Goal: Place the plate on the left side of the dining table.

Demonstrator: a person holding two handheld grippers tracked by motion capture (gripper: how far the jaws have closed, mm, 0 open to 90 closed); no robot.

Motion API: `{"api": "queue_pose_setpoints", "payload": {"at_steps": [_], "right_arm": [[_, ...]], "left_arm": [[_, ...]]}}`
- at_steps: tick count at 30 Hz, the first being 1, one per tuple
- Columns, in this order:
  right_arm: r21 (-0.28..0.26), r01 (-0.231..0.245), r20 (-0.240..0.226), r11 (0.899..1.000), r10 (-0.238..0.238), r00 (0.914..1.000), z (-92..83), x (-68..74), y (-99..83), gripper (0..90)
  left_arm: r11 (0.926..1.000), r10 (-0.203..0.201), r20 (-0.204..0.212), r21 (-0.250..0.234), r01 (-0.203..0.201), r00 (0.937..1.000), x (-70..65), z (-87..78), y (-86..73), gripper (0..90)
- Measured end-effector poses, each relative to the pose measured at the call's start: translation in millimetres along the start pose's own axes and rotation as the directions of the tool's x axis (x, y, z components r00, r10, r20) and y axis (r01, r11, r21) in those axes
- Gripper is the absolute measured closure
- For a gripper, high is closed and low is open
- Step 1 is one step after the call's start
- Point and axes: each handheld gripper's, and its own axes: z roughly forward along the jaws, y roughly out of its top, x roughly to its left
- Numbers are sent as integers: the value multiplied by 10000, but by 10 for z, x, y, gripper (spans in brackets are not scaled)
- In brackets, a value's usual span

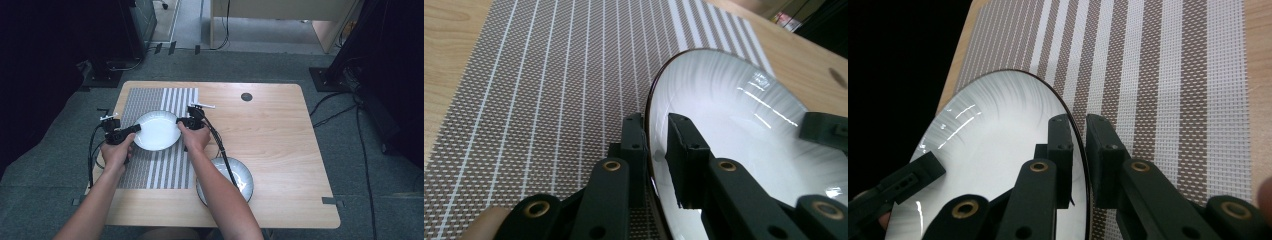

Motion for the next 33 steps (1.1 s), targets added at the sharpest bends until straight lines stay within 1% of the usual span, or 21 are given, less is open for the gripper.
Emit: {"api": "queue_pose_setpoints", "payload": {"at_steps": [4,6,8,10,11,12,13,14,16,19,20,21,22,23,24,25,27,28,31,32,33], "right_arm": [[193,134,60,9997,-135,9999,35,-8,-34,820],[224,-33,-44,9997,34,10000,47,-24,-31,818],[204,-209,-134,9996,212,9997,54,-32,-26,814],[247,-285,-195,9993,290,9994,50,-40,-19,807],[247,-285,-195,9993,290,9994,50,-40,-19,807],[298,-464,-325,9985,473,9983,25,-60,6,767],[298,-464,-325,9985,473,9983,25,-60,6,767],[240,-453,-370,9987,462,9982,-37,-71,42,750],[157,-144,-385,9998,150,9991,-108,-65,61,741],[317,197,-490,9993,-181,9986,-187,-35,44,729],[480,326,-515,9983,-302,9982,-200,-18,20,717],[583,428,-442,9974,-402,9982,-205,-7,3,717],[725,544,-333,9959,-521,9981,-211,2,-21,716],[807,594,-195,9950,-580,9981,-213,7,-45,714],[883,569,-98,9945,-562,9984,-214,12,-69,706],[988,593,4,9933,-596,9982,-207,17,-89,704],[1161,646,129,9911,-666,9977,-187,25,-126,711],[1243,645,111,9901,-664,9977,-175,30,-141,725],[1389,598,327,9885,-649,9974,-157,54,-165,780],[1455,511,596,9880,-603,9964,-143,53,-174,832],[1437,362,564,9890,-447,9974,-140,46,-170,837]], "left_arm": [[9997,5,-102,237,-2,9999,46,50,-23,771],[9994,78,-137,336,-73,9999,55,66,-32,757],[9991,-81,100,407,76,9999,85,70,-30,729],[9998,-196,225,111,194,9996,114,33,-1,722],[9998,-196,225,111,194,9996,114,33,-1,712],[9986,-444,354,-267,453,9984,151,-49,56,692],[9986,-444,354,-267,453,9984,151,-49,56,684],[9971,-491,549,-554,522,9973,171,-152,100,682],[9980,-137,555,-604,170,9984,168,-226,111,675],[9990,392,527,-216,-381,9978,165,-270,86,671],[9990,392,527,-216,-381,9978,165,-270,86,671],[9974,719,453,6,-720,9964,147,-264,55,671],[9963,845,437,142,-852,9955,138,-255,35,673],[9963,845,437,142,-852,9955,138,-255,35,680],[9947,829,607,565,-863,9947,134,-218,-4,691],[9935,826,542,745,-865,9951,134,-198,-20,696],[9929,838,482,804,-875,9953,135,-182,-36,724],[9918,805,398,968,-840,9960,138,-152,-58,734],[9915,780,348,1013,-812,9963,132,-130,-73,774],[9918,778,261,993,-800,9966,128,-127,-73,788],[9921,697,266,1030,-721,9972,132,-128,-67,795]]}}
